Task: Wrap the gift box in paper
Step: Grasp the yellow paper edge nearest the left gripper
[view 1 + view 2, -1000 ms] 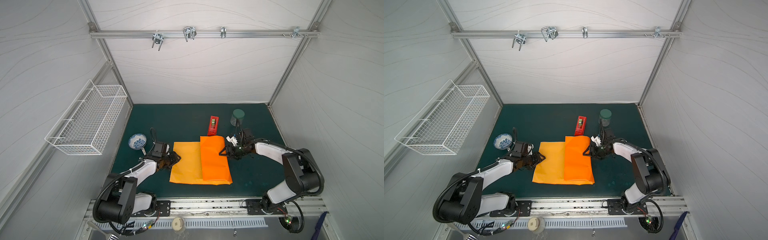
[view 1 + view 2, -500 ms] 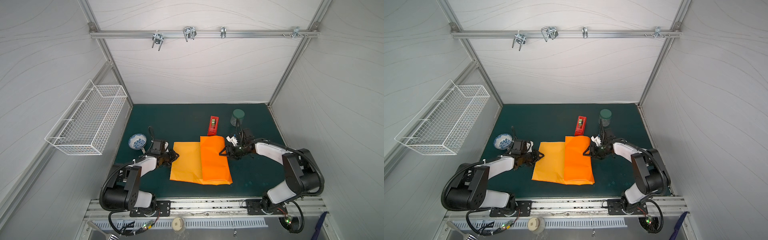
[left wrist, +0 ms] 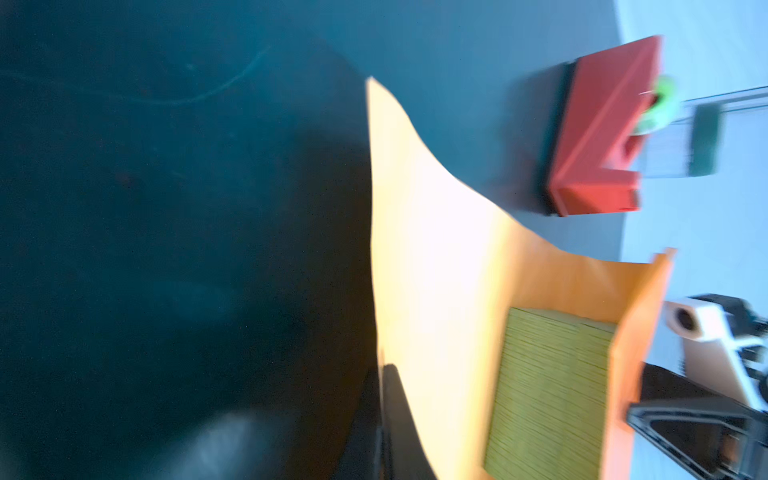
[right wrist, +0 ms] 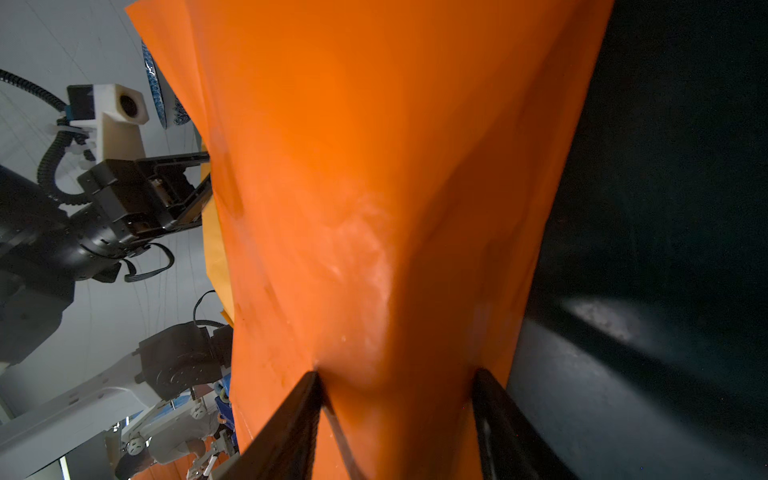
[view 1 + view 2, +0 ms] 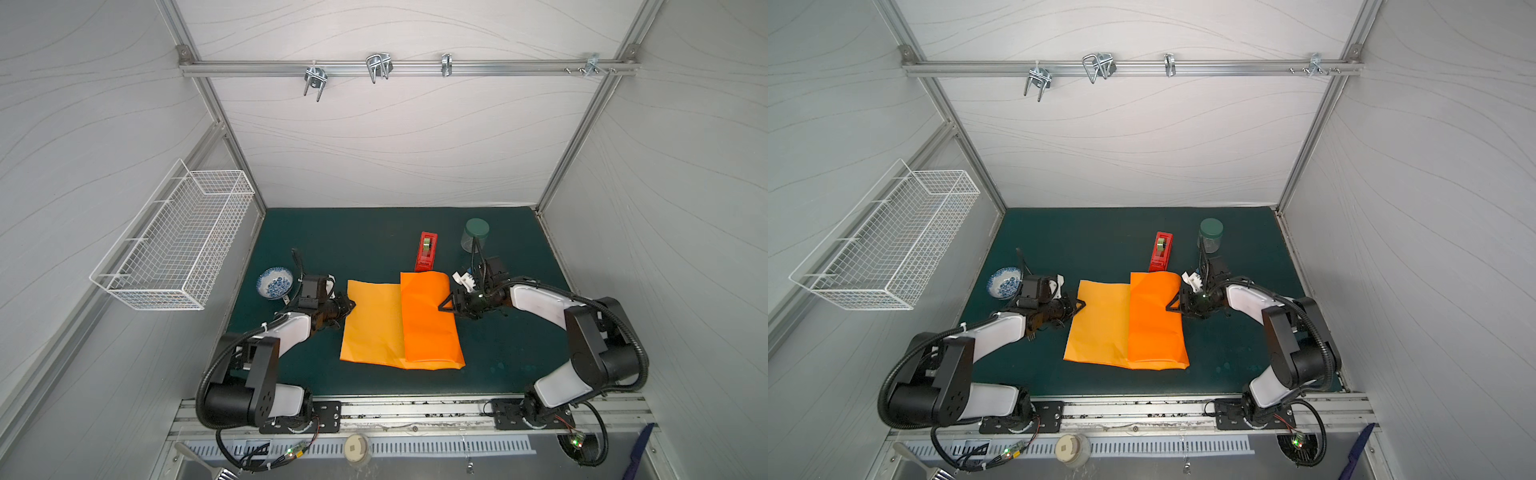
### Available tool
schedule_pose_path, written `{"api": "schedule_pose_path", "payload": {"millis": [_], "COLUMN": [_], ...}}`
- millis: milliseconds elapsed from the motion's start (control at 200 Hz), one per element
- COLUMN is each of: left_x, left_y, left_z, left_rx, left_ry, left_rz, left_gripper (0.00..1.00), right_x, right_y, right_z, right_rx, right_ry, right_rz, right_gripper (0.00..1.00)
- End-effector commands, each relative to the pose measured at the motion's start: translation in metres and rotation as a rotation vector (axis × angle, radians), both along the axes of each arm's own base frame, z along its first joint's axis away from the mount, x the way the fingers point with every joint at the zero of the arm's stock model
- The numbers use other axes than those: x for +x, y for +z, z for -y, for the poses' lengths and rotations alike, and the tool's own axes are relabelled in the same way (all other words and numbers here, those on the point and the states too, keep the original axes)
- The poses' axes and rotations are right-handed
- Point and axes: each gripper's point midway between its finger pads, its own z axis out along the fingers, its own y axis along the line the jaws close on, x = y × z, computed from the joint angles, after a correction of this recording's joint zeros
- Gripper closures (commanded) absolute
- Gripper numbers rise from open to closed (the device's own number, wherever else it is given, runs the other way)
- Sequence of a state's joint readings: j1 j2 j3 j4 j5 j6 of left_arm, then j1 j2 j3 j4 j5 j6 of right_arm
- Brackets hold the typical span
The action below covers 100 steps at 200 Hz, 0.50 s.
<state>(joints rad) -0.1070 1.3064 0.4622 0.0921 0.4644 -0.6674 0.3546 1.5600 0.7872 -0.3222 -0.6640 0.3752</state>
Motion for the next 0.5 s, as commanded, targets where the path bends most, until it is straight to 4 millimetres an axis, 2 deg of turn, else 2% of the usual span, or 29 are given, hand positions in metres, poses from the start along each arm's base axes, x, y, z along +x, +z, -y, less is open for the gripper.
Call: {"api": "schedule_pose_path", "payload": {"millis": [0,270,495], "left_x": [0.001,-0.013,-0.019], "left_y": [0.025,0.067,0.08], "left_z": [0.01,0.034,0.057], "left_rx": [-0.05,-0.101,-0.075], "left_ry": [0.005,-0.011,-0.023], "left_rz": [0.054,0.066,0.014], "left_gripper": [0.99,1.0,0.97], "right_x": [-0.021,-0.02,-0.02], "right_y": [-0.047,-0.047,-0.046], "right_z": [0.026,0.025,0.024], "right_rx": [-0.192,-0.188,-0.186], "right_ry": [-0.02,-0.02,-0.02], "right_rz": [-0.096,-0.096,-0.094], "right_gripper": [0.43,0.43,0.43]}}
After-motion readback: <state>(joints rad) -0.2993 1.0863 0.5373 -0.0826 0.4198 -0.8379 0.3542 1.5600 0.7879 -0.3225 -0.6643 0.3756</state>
